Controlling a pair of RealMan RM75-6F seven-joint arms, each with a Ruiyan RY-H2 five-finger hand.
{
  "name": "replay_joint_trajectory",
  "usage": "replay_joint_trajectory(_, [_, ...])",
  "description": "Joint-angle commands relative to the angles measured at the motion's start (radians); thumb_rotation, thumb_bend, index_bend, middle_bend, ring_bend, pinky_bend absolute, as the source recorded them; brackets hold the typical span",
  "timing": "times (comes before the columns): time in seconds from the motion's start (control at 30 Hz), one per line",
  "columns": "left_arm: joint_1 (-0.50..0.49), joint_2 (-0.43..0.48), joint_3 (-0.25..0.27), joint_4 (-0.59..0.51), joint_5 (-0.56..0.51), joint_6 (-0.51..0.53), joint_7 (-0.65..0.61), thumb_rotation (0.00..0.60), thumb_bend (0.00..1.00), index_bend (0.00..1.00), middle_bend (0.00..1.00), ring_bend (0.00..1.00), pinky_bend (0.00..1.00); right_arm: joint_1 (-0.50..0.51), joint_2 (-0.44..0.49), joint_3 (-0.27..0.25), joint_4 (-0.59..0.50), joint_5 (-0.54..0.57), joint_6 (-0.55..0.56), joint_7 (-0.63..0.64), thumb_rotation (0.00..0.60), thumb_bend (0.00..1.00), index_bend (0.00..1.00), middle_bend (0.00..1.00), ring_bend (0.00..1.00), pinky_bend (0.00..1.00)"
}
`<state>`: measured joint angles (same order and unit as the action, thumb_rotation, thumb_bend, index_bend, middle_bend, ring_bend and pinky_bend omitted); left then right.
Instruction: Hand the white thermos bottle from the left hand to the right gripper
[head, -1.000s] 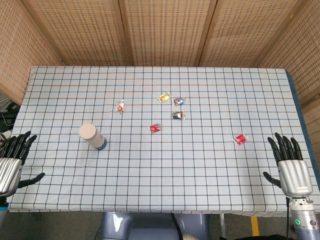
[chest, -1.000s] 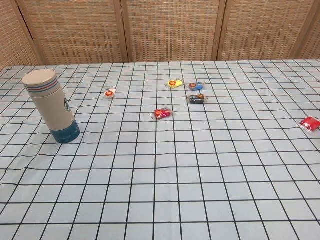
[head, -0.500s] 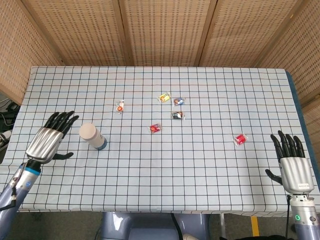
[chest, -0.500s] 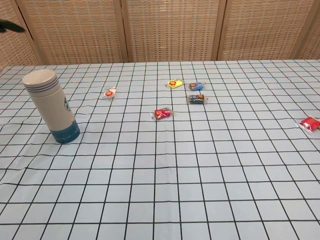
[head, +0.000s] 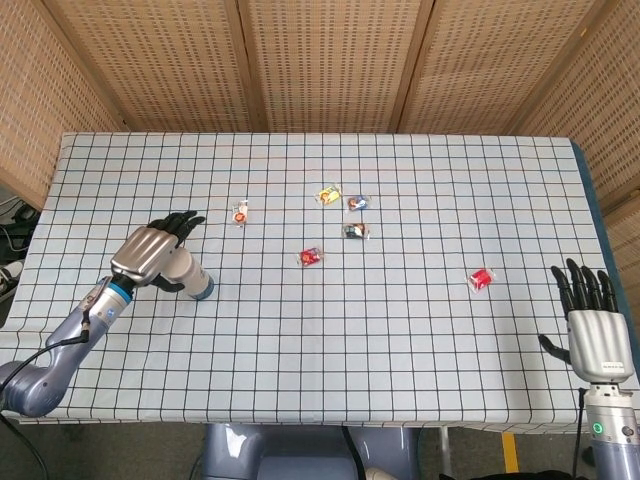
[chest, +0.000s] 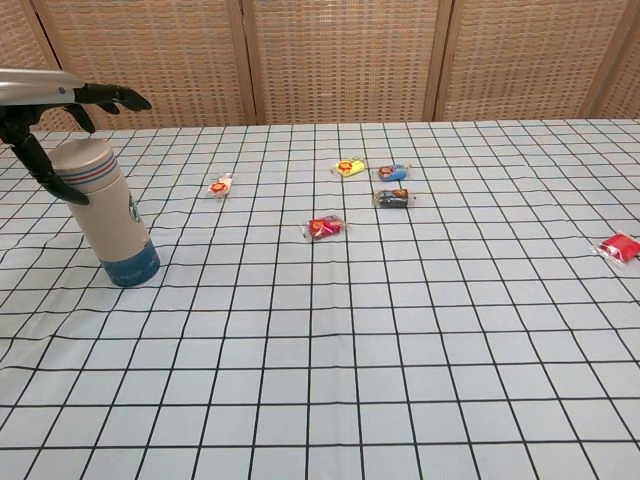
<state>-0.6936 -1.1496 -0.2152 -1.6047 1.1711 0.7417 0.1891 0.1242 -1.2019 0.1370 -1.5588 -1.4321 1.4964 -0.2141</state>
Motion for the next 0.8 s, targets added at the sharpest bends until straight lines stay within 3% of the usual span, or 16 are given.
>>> replay_joint_trajectory(0.03, [-0.013, -0.002, 0.012, 0.011, -0.003, -0.013, -0.002, 0.6, 0.0, 0.2, 0.2, 0.2, 0.34, 0.0, 0.0, 0.002, 0.001, 0.004, 0.0, 0.001, 0.6, 0.0, 0.0, 0.0, 0.0, 0.0])
replay_joint_trajectory(0.3, [-0.031, -0.004, 0.035, 0.015, -0.029, -0.006, 0.015, 0.6, 0.01, 0.48, 0.43, 0.38, 0.47, 0.0, 0.001, 0.004, 0.002, 0.009, 0.0, 0.008, 0.6, 0.0, 0.0, 0.0, 0.0, 0.0])
replay_joint_trajectory(0.43, [-0.03, -0.007, 0.036, 0.013, -0.04, 0.024, 0.023, 0.6, 0.14, 0.6, 0.52, 0.45, 0.53, -0.001, 0.002, 0.004, 0.001, 0.011, -0.001, 0.012, 0.6, 0.0, 0.0, 0.0, 0.0, 0.0])
replay_joint_trajectory(0.57, [-0.028, -0.002, 0.04, -0.001, -0.046, 0.042, 0.021, 0.6, 0.23, 0.63, 0.53, 0.46, 0.53, -0.001, 0.003, 0.003, 0.001, 0.012, -0.002, 0.015, 0.6, 0.0, 0.0, 0.0, 0.0, 0.0])
replay_joint_trajectory(0.73, [-0.029, 0.016, 0.032, -0.029, -0.042, 0.053, -0.009, 0.6, 0.24, 0.65, 0.54, 0.46, 0.54, 0.004, 0.005, -0.002, -0.005, 0.014, -0.02, 0.029, 0.6, 0.0, 0.0, 0.0, 0.0, 0.0])
replay_joint_trajectory(0.8, [-0.034, 0.043, 0.011, -0.071, -0.038, 0.059, -0.037, 0.6, 0.24, 0.65, 0.54, 0.46, 0.54, 0.019, 0.011, -0.005, -0.019, 0.016, -0.062, 0.088, 0.6, 0.0, 0.0, 0.0, 0.0, 0.0])
